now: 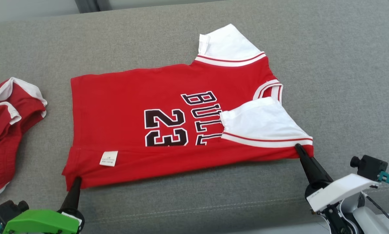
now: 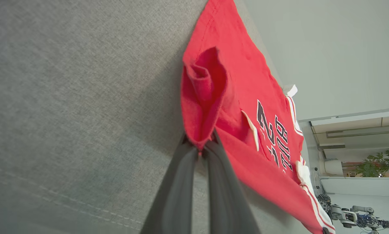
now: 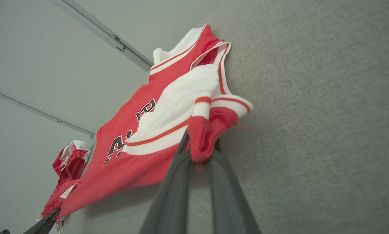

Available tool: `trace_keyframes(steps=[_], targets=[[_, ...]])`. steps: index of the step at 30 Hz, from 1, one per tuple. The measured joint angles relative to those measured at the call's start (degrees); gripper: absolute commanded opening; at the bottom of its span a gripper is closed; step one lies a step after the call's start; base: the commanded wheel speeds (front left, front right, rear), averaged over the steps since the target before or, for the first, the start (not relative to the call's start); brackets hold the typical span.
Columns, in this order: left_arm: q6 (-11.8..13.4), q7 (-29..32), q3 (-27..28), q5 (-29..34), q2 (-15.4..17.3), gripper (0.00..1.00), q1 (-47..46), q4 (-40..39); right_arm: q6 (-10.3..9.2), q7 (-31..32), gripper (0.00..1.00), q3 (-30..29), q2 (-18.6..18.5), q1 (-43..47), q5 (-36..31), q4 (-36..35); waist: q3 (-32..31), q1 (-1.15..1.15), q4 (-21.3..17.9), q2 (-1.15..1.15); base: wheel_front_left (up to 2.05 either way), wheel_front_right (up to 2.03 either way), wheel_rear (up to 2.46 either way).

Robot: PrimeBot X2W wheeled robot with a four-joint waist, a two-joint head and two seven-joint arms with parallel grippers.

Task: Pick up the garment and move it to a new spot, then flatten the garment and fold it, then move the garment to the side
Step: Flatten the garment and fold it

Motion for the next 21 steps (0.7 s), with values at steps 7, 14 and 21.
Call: trace_keyframes(steps=[7,14,21], targets=[[0.66,-0.55,0.16,0.88,0.04,0.0,4.07,-0.36,-1.05,0.0,0.0,-0.57,-0.29,6.43,0.79,-1.98,1.12,0.0,0.04,0.0,0.0,0.0,0.0],[1.68,-1.22,0.04,2.68,0.32,0.15,5.16,-0.02,-1.6,-0.01,0.0,-0.09,-0.23,7.86,0.81,-2.88,1.84,0.0,-0.17,0.0,0.0,0.0,0.0],[3.19,-1.51,-0.3,2.71,0.14,1.0,5.6,1.88,-3.03,0.0,1.0,-0.4,-0.49,7.96,0.79,-3.38,2.0,0.0,-0.32,0.0,0.0,0.0,0.0]])
